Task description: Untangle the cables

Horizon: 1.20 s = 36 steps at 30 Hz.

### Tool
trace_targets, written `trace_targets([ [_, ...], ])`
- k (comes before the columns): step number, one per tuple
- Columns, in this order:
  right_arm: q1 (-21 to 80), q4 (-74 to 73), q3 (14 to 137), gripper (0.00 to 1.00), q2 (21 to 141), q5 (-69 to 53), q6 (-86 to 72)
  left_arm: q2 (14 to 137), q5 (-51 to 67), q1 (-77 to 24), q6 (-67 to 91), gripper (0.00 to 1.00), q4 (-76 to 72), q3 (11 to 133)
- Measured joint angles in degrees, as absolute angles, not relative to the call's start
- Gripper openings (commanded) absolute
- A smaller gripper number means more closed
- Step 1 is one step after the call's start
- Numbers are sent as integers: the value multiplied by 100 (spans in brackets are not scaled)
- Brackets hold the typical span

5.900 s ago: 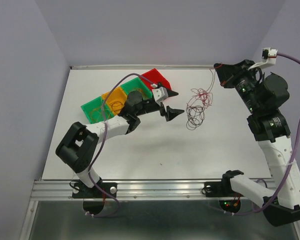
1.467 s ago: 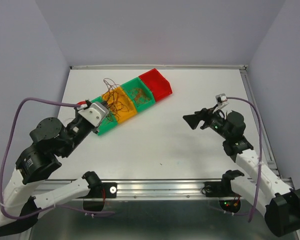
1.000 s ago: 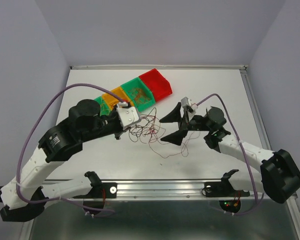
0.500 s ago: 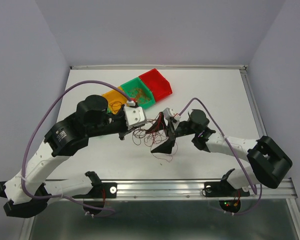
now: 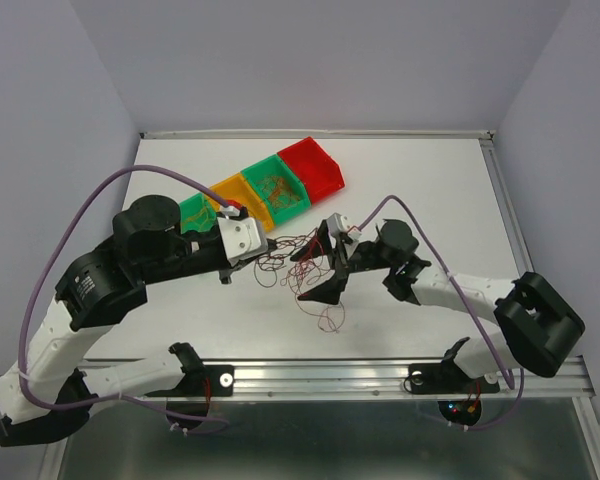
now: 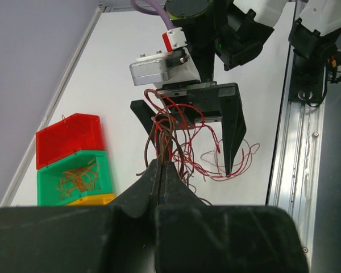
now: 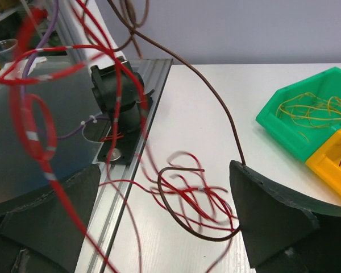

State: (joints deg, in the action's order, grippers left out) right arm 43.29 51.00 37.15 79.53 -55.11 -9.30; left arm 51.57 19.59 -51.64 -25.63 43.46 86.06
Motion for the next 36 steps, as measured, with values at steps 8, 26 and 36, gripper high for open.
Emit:
trace_targets([
  [8, 4436, 5041, 3717, 95, 8267, -5013, -862, 5183, 2139, -5164, -2561, 0, 4449, 8715],
  [26, 4584, 4709, 3758, 21, 8892, -4062, -622, 4941, 1474, -5164, -2589, 0, 4359, 9279],
  [36, 4584, 4676, 2956, 32, 8361, -2995, -731, 4324, -801, -5164, -3190, 0, 3489, 9212],
])
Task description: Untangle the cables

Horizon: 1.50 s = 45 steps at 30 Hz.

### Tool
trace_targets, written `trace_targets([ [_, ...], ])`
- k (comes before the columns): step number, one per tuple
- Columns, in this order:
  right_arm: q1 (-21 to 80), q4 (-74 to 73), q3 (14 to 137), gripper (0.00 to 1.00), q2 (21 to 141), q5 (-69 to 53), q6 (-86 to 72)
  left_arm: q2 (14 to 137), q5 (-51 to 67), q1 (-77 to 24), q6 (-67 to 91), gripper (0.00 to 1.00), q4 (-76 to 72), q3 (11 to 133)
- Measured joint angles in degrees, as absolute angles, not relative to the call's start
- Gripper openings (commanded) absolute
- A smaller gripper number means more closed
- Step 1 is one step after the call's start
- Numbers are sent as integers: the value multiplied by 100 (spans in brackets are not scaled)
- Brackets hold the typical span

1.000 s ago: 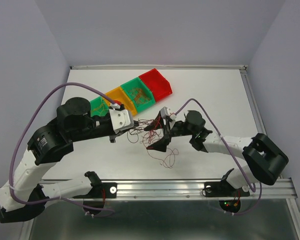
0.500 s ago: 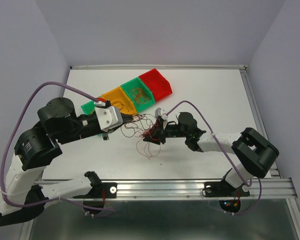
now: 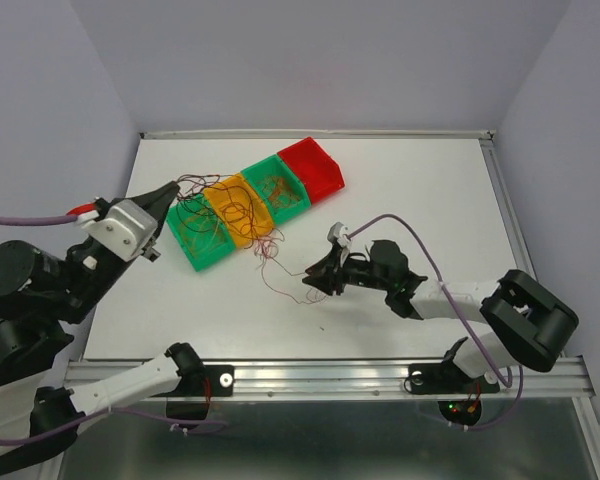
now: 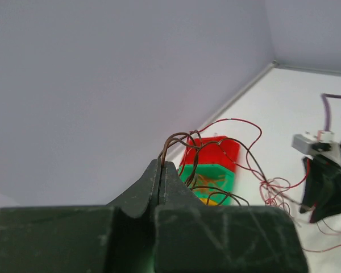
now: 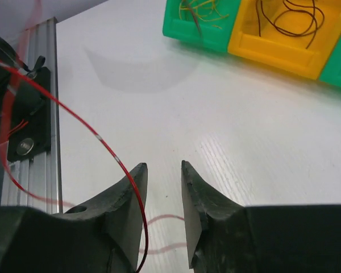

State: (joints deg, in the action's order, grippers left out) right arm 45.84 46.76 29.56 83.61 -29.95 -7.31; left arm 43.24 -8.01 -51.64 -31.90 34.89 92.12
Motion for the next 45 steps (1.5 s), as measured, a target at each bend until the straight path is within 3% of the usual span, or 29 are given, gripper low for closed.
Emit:
trace_targets([
  [1, 4584, 4650, 2808, 20, 8232, -2856, -749, 4204, -1048, -5164, -3258, 0, 3332, 9190],
  [2, 4584, 4641, 2692, 15, 8117, -2729, -753, 4112, -1229, -5164, -3299, 0, 3218, 9185],
  [6, 4584, 4600, 2322, 1, 7627, -2412, -886, 3968, -1636, -5166, -3385, 0, 2928, 9188],
  [16, 4584, 3920, 1826, 1, 5634, -1055, -1402, 3977, -2241, -5166, -3411, 0, 2875, 9157],
  [24, 4611, 1745, 1806, 1, 2897, 2757, -2663, 3874, -3267, -5166, -3308, 0, 2502, 9054],
  [25, 4611, 1527, 1806, 4, 2539, 3096, -2733, 3868, -3273, -5166, -3293, 0, 2502, 9050],
  [27, 4611, 1297, 1813, 26, 2143, 3413, -2773, 3815, -3216, -5166, -3218, 0, 2512, 9045],
  [28, 4611, 1208, 1813, 29, 2099, 3474, -2746, 3809, -3153, -5166, -3190, 0, 2523, 9045],
  [29, 4604, 1066, 1813, 26, 2123, 3465, -2729, 3806, -3044, -5166, -3138, 0, 2561, 9045],
  [31, 4606, 888, 1813, 1, 2322, 3426, -2665, 3811, -2864, -5166, -3081, 0, 2661, 9045],
  [37, 4617, 346, 1809, 1, 2617, 4032, -2856, 3800, -3415, -5166, -3168, 0, 2392, 8735],
  [45, 4613, -617, 1750, 1, 642, 5900, -3879, 3398, -4939, -5166, -3756, 0, 1518, 8099],
])
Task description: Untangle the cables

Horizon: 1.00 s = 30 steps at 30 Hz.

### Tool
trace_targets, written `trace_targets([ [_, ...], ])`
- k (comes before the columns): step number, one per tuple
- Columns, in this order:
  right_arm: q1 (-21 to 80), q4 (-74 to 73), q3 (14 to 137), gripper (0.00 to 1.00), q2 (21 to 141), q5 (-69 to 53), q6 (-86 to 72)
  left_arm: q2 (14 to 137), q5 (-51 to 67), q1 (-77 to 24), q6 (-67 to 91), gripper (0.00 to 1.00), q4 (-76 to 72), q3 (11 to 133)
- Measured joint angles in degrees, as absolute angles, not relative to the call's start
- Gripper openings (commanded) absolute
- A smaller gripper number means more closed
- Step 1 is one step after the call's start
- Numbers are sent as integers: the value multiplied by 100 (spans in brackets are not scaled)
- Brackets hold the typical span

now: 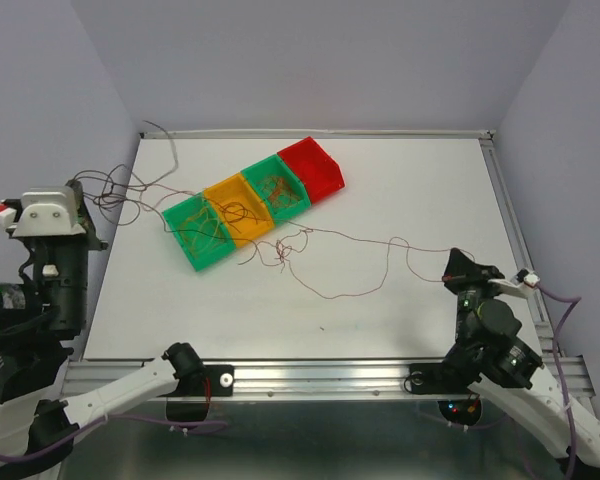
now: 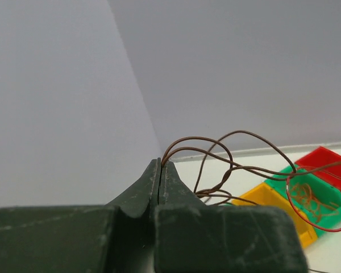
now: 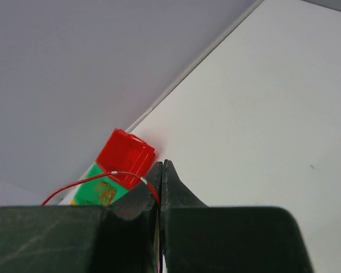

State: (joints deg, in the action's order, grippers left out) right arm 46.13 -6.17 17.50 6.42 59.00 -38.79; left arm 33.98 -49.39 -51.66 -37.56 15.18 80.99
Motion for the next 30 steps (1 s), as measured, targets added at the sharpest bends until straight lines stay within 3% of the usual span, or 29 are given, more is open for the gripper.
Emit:
trace_targets([
  [6, 4611, -1435, 1750, 1, 128, 6608, -4493, 3050, -5349, -5166, -3992, 0, 978, 8086],
  [8, 4611, -1590, 1750, 23, 237, 6643, -4569, 3050, -5277, -5166, -3999, 0, 958, 8082],
  [9, 4611, -1599, 1750, 53, 285, 6593, -4541, 3050, -5179, -5166, -3957, 0, 1007, 8062],
  [11, 4611, -1461, 1745, 84, 395, 6267, -4296, 3052, -4757, -5166, -3802, 0, 1205, 8034],
  [13, 4611, -910, 1675, 94, 550, 5588, -3712, 3076, -4104, -5166, -3583, 0, 1490, 8036],
  [16, 4611, -169, 1616, 100, 1096, 4305, -2958, 3216, -3267, -5166, -3319, 0, 1881, 8060],
  [21, 4611, 469, 1787, 100, 2790, 2840, -2346, 3719, -2200, -5166, -3079, 0, 2248, 8077],
  [24, 4611, 12, 2626, 100, 4491, 2418, -2340, 3951, -1855, -5166, -3044, 0, 2362, 8077],
  [27, 4672, -906, 4244, 100, 6517, 2392, -2506, 4051, -1712, -5166, -3033, 0, 2386, 8075],
  [30, 4768, -1319, 4886, 100, 7526, 2394, -2596, 4045, -1715, -5166, -3035, 0, 2357, 8064],
])
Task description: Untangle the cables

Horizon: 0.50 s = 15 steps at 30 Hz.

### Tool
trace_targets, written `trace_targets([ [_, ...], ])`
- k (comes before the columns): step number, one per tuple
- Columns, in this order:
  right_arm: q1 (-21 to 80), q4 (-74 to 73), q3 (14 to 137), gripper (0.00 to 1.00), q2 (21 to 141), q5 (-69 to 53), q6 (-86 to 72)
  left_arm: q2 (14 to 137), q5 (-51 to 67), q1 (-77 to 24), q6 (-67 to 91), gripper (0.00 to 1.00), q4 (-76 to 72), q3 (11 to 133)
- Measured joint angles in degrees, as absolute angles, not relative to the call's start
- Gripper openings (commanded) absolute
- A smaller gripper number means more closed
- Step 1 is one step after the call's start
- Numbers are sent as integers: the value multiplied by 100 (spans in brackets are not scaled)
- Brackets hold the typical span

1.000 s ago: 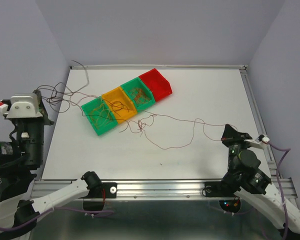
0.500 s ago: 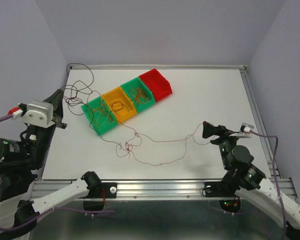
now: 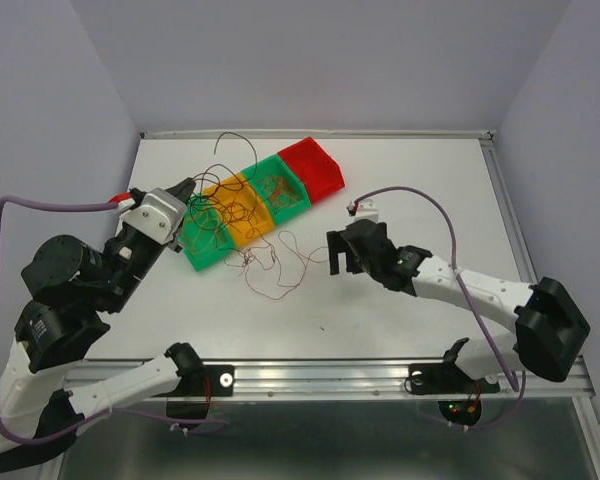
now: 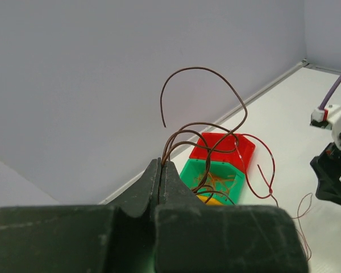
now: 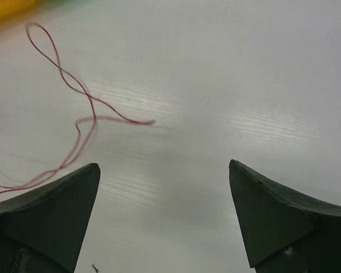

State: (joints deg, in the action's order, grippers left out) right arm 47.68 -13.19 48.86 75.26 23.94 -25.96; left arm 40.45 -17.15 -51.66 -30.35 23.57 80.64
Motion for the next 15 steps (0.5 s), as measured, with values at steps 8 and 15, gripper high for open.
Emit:
trace_targets([
  [8, 4884, -1876, 4810, 100, 6941, 1791, -2368, 3962, -1664, -5166, -3037, 0, 2239, 7926],
  [15, 4884, 718, 4353, 100, 5596, -388, -980, 3977, -1387, -5166, -2993, 0, 2261, 7926],
])
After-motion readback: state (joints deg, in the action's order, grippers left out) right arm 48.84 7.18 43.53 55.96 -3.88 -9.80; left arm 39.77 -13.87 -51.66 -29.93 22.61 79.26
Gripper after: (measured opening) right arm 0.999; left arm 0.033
